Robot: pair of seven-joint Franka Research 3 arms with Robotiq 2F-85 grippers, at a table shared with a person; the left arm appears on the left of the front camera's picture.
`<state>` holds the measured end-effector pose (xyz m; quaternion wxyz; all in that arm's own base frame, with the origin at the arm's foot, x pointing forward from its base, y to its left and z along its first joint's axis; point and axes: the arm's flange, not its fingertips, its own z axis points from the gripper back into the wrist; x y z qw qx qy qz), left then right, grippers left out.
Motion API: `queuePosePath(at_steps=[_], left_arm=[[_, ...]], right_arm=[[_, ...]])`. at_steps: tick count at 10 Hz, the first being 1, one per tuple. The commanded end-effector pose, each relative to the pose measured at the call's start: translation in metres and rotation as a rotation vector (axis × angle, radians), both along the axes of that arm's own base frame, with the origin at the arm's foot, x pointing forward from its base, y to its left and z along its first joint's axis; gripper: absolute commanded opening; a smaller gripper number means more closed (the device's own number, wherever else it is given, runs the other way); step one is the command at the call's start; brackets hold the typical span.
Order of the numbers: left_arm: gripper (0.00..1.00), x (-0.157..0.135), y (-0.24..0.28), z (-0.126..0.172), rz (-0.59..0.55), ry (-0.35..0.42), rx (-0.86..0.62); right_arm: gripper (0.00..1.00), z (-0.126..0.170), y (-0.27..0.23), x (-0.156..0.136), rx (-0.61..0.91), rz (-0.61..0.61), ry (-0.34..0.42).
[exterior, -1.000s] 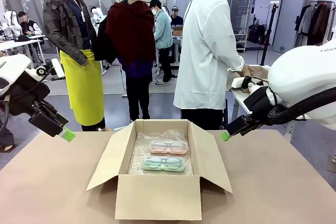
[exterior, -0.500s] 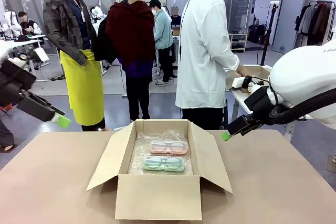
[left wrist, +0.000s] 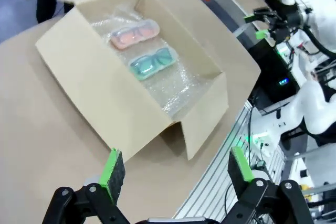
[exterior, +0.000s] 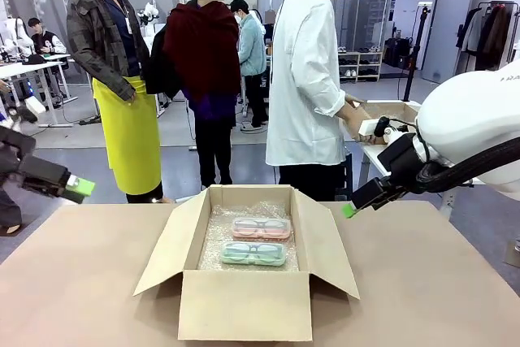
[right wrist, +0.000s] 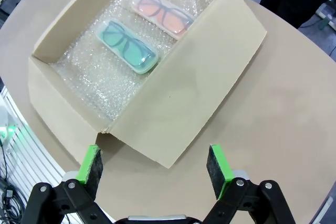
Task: Pack the glasses set securely to prepare it for shipping.
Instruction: Position the Package Box on the left side of the table.
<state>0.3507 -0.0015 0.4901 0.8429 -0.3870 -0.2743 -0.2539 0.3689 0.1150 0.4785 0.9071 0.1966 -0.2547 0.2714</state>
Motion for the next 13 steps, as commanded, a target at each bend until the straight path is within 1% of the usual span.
queuePosePath(at_steps=[1,2,3,4,6,8,9,12,13], left_arm=[[1.0,0.03,0.002,-0.032,-0.037,0.114,-0.133],[1.0,0.045,0.008,-0.055,0.002,0.138,-0.116],[1.0,0.058,0.015,-0.08,0.036,0.207,-0.178],[1.0,0.068,0.02,-0.103,0.061,0.224,-0.174],[1.0,0.079,0.029,-0.132,0.082,0.307,-0.303],[1.0,0.085,0.028,-0.145,0.103,0.352,-0.353],[1.0,0.071,0.027,-0.143,0.098,0.331,-0.288],[1.0,0.071,0.027,-0.143,0.098,0.331,-0.288],[1.0,0.078,0.026,-0.147,0.099,0.35,-0.301]], right_arm=[[1.0,-0.002,0.003,-0.002,0.002,-0.021,-0.001],[1.0,-0.002,0.003,-0.002,0.002,-0.021,-0.001],[1.0,-0.002,0.003,-0.002,0.002,-0.021,-0.001],[1.0,-0.002,0.003,-0.002,0.002,-0.021,-0.001],[1.0,-0.002,0.003,-0.002,0.002,-0.021,-0.001],[1.0,-0.002,0.003,-0.002,0.002,-0.021,-0.001],[1.0,-0.002,0.003,-0.002,0.002,-0.021,-0.001],[1.0,-0.002,0.003,-0.002,0.002,-0.021,-0.001],[1.0,-0.002,0.003,-0.002,0.002,-0.021,-0.001]])
